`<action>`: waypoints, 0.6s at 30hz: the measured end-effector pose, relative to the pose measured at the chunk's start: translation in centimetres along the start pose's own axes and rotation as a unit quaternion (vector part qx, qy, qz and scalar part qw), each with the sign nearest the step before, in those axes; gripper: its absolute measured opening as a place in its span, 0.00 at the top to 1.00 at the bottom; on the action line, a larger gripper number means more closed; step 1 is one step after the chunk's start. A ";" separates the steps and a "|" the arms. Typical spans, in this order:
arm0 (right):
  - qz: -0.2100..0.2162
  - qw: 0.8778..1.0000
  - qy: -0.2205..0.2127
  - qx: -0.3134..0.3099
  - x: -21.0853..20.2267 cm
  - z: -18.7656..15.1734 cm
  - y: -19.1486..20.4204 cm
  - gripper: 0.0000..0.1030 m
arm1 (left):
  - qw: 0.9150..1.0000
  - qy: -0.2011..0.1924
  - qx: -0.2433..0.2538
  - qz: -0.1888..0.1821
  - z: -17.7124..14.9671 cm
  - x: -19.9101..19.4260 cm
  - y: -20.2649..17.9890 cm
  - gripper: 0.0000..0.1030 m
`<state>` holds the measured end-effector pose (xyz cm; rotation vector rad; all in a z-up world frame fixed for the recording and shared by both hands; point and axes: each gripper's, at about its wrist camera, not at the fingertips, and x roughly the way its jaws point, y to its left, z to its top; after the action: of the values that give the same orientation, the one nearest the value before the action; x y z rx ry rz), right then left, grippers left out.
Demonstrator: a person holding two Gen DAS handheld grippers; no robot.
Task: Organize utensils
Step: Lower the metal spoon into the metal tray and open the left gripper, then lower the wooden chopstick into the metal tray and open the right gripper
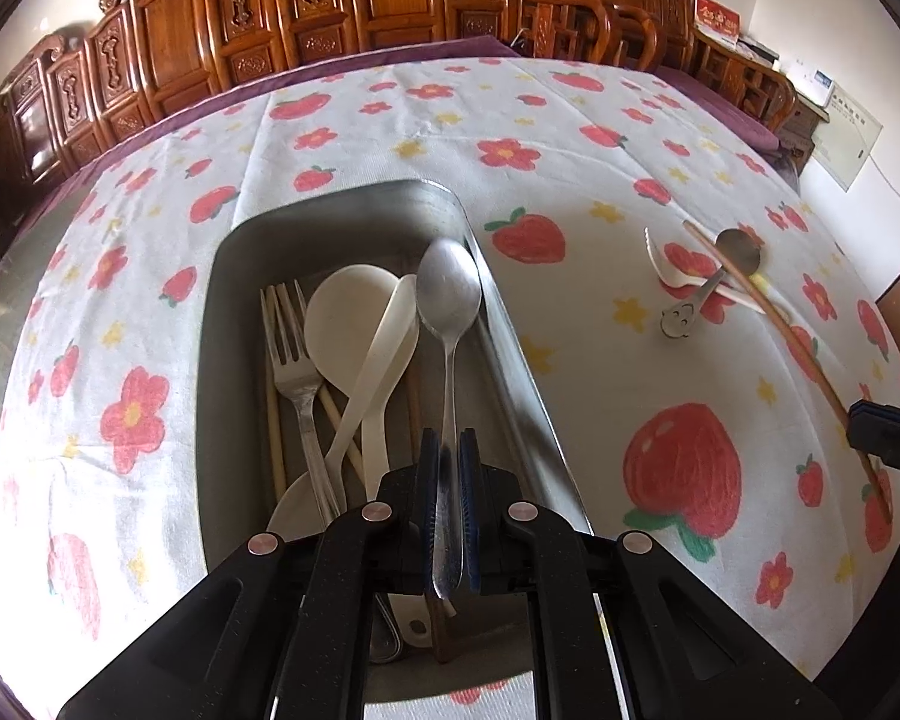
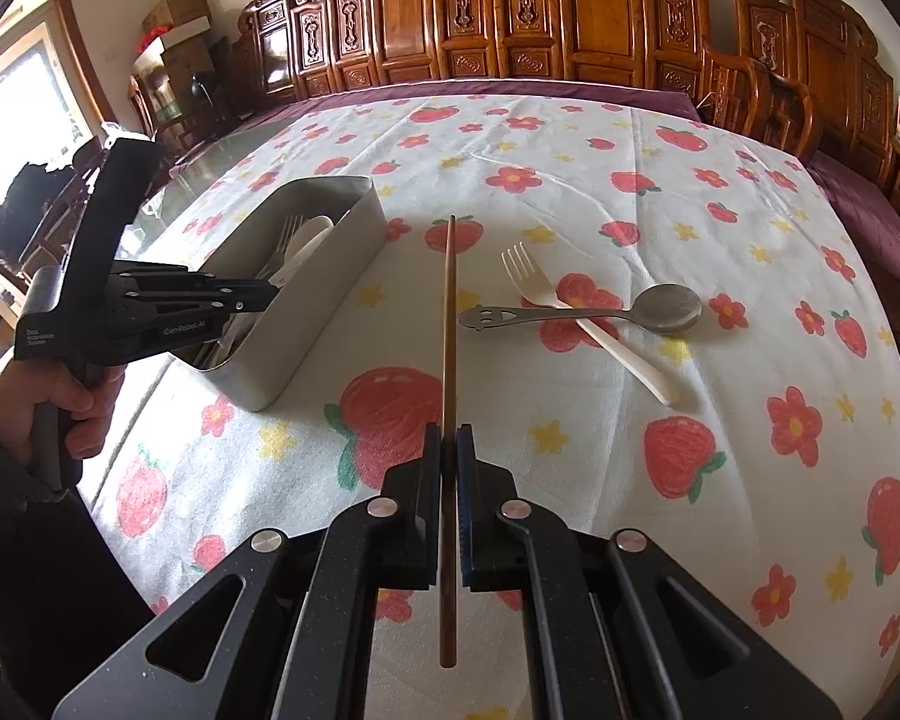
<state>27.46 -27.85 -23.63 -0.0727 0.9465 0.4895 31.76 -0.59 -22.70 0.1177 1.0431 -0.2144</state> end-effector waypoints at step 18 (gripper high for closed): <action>0.022 1.000 -0.014 -0.005 0.3 2.6 4.7 0.94 | 0.995 -0.099 -0.019 0.014 -1.6 -7.5 3.8 0.68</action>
<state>27.58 -22.79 -21.63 -0.0532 0.9205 0.5352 27.63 4.33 -17.02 0.0757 0.8475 -0.1762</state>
